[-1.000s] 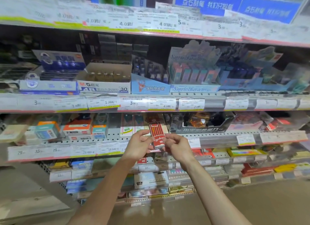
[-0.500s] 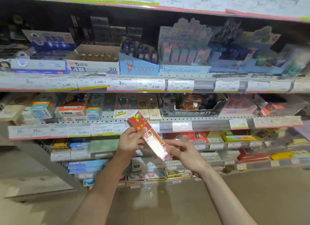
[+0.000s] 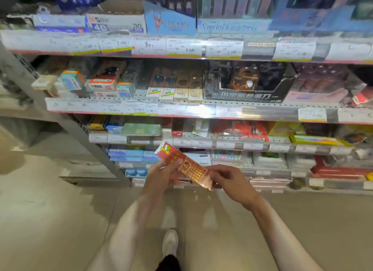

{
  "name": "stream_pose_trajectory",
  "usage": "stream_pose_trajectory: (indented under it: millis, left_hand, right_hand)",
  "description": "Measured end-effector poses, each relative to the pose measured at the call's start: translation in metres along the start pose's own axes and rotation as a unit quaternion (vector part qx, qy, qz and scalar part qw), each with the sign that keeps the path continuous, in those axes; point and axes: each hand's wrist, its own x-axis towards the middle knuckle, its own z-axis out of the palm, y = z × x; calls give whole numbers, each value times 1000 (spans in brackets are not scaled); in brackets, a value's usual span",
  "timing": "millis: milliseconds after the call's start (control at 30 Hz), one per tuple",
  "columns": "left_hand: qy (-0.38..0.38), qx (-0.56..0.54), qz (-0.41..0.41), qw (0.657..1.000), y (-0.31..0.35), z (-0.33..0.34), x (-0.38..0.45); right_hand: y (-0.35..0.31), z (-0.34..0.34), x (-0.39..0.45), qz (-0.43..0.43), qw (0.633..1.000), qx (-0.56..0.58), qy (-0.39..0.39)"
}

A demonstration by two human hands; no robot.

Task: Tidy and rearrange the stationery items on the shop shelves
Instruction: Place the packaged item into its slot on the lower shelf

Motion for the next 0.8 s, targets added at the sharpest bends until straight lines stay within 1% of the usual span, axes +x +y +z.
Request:
stream_pose_trajectory:
  millis: [167,267,300,400,467,533,567,600,633,700,733,800]
  left_hand:
    - [23,27,6,999,-12,-10,44]
    - [-1,52,35,998,-19,-11,89]
    - [-4,58,45,997,-21,-11,103]
    - [-5,108,95,990,-30,-13,142]
    - [-10,130,129,983,-39,-14,165]
    - [-13,129,157,979,-48,-13,183]
    - [-8,147,185,972,-55,-15,192]
    - [6,195,233,953,-62,-20,202]
    - [20,249,286,925,-69,-26,211]
    - [34,354,368,859,-81,-37,229]
    - [35,393,385,834,-82,-41,235]
    - [35,446,387,806,-79,-47,242]
  right_hand:
    - [12,16,26,14,999,30,-10]
    - [23,25,56,18,998,60,27]
    - [27,29,67,20,997,67,29]
    - [43,40,95,21,994,104,40]
    - [54,45,109,20,989,131,63]
    - [61,49,124,16,985,149,90]
    - [63,51,132,11,983,155,101]
    - [64,51,141,6,981,160,113]
    - [64,52,148,0,978,164,128]
    - [62,52,166,-19,975,161,152]
    - [60,54,174,-28,975,157,153]
    - [57,57,188,-38,976,150,151]
